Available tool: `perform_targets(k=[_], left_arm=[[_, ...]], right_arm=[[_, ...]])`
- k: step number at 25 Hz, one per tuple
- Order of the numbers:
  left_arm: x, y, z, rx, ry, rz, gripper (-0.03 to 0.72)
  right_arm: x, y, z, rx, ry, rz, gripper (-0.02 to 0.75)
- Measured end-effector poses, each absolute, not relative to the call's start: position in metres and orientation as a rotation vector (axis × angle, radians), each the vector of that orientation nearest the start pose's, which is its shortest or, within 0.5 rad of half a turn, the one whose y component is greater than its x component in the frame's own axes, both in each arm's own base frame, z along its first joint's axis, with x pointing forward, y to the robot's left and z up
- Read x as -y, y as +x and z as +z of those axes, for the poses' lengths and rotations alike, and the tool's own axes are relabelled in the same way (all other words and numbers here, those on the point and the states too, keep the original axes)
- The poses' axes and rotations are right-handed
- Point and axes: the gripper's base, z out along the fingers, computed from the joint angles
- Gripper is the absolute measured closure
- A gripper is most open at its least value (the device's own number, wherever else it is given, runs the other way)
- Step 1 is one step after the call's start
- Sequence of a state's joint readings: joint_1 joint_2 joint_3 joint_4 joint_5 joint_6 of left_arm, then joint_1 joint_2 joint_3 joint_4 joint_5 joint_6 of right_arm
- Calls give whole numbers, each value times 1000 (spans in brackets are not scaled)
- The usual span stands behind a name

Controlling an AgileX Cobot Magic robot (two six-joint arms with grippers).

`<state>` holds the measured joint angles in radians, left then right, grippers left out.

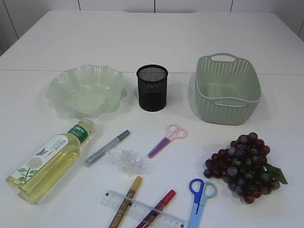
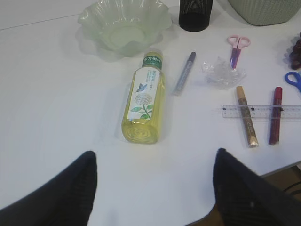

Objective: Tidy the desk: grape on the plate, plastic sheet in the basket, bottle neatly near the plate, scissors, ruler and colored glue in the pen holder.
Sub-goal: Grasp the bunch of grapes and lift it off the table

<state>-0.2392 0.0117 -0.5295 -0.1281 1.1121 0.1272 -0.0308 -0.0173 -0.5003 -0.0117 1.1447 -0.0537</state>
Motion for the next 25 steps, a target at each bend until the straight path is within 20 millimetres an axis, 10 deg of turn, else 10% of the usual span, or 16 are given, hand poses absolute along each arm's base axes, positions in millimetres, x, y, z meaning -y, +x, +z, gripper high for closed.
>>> perform_targets(k=[25], left_arm=[[9,-12,282,-2041,391,-241,129]], right_arm=[[-11,5,288,-2193,-30,121,206]])
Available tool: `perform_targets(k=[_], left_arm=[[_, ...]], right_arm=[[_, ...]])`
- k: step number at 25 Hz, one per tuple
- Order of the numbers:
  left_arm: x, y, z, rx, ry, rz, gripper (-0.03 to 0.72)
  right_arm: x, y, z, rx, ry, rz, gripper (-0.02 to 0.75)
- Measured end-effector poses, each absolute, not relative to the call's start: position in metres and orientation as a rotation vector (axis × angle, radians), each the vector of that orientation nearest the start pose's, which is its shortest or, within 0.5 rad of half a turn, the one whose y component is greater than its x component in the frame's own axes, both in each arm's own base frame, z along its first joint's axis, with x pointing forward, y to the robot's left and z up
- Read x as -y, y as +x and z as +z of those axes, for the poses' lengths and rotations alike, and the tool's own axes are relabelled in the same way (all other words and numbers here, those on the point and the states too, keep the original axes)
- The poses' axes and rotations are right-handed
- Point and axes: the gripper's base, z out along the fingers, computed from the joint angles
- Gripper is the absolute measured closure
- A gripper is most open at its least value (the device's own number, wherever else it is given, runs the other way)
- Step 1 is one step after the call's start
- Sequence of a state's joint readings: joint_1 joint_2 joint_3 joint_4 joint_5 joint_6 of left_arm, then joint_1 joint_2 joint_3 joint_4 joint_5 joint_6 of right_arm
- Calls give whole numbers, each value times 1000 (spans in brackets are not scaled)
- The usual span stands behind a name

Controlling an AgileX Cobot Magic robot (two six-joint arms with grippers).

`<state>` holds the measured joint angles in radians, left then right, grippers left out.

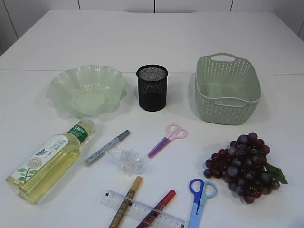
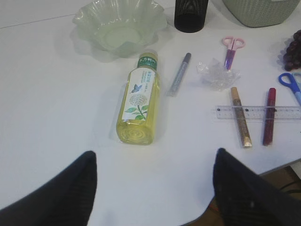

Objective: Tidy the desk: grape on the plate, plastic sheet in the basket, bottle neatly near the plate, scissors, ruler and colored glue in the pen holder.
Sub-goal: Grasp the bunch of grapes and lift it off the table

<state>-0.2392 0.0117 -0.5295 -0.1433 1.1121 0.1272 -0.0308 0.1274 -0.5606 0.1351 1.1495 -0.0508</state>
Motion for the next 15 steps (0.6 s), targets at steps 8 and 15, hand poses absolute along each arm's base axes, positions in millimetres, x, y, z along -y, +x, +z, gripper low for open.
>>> perform_targets(k=[8,15], left_arm=[[11,-12,282,-2040,393,-269,129],[13,-13,283,-2038,395,-297,129]], right_arm=[[-10,60,309,-2432,60,168,206],[-12,104,301,-2604,126,255,206]])
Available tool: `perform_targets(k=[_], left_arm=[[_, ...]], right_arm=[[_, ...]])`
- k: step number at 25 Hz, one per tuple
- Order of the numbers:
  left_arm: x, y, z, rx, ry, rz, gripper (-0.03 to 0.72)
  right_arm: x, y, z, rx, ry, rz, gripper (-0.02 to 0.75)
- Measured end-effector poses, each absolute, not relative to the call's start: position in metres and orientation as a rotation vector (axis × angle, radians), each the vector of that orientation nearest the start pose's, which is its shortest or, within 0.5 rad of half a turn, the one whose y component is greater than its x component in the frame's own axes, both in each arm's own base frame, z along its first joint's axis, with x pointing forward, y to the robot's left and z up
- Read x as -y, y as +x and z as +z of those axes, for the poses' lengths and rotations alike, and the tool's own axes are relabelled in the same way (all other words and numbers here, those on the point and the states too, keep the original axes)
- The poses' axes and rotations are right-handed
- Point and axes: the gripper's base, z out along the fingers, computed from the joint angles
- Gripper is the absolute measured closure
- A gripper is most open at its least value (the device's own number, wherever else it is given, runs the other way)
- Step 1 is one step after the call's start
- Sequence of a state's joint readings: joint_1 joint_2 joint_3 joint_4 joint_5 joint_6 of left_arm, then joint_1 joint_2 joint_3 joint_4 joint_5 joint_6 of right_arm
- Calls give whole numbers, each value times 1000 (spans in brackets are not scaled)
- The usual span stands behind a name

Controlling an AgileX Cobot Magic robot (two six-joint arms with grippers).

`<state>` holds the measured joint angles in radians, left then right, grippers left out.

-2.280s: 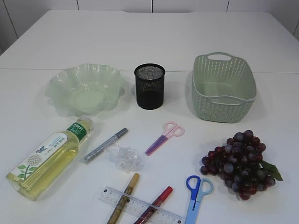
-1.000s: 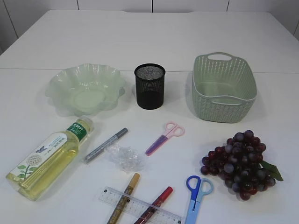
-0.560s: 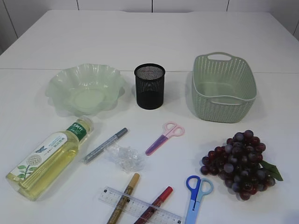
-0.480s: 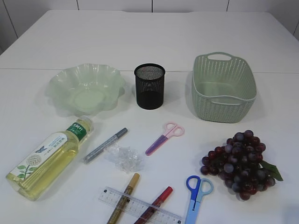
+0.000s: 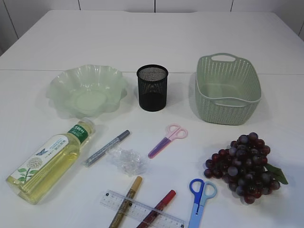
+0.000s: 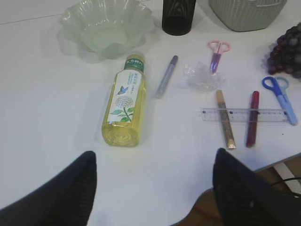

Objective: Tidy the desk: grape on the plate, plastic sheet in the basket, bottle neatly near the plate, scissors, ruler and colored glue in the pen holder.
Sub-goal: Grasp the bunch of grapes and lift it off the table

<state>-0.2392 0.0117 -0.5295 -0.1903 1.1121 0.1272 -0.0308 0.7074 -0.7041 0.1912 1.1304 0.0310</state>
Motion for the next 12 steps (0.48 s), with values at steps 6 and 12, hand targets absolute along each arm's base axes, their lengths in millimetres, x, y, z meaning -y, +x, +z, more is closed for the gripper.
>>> perform_targets(k=[6,12], left_arm=[[16,-14,284,-2031,395,-351,129],[17,-14,285,-2019,390,-365,129]], right_arm=[[-12,137,289,-2739,160,266,206],[-14,180,295,-2786,192,334,180]])
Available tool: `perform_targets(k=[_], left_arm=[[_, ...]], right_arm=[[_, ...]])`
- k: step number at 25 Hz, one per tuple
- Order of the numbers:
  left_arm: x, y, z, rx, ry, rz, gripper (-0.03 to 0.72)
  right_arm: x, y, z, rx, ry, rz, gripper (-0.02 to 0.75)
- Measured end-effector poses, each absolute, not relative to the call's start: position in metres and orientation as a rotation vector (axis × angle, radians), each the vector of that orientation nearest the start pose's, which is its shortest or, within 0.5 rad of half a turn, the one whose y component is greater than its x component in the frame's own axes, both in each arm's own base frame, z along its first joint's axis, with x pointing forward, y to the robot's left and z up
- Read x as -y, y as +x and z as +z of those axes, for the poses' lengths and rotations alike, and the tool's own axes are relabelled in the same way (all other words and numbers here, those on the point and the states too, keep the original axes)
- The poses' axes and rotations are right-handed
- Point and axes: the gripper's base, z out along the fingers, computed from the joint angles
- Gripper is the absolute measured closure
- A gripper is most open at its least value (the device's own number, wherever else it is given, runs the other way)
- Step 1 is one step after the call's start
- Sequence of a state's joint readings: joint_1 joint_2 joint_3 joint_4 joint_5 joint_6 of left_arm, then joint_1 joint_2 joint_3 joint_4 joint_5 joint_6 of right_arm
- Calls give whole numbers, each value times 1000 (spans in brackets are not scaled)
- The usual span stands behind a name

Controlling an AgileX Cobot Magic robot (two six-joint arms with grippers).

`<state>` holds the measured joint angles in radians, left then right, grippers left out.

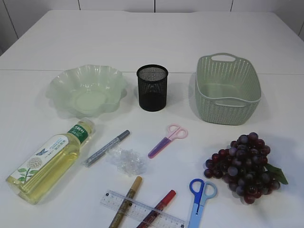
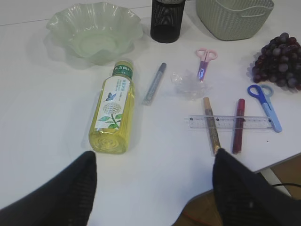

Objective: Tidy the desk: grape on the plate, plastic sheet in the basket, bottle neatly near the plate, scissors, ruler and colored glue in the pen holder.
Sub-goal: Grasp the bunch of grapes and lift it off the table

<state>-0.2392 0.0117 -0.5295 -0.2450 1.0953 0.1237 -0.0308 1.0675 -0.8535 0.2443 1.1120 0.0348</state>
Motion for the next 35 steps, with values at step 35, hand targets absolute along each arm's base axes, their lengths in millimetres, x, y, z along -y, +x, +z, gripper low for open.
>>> perform_targets(k=[35], left_arm=[[18,-14,285,-2013,381,-387,170]], right_arm=[[-57,286,215,-3036,153,176,204]])
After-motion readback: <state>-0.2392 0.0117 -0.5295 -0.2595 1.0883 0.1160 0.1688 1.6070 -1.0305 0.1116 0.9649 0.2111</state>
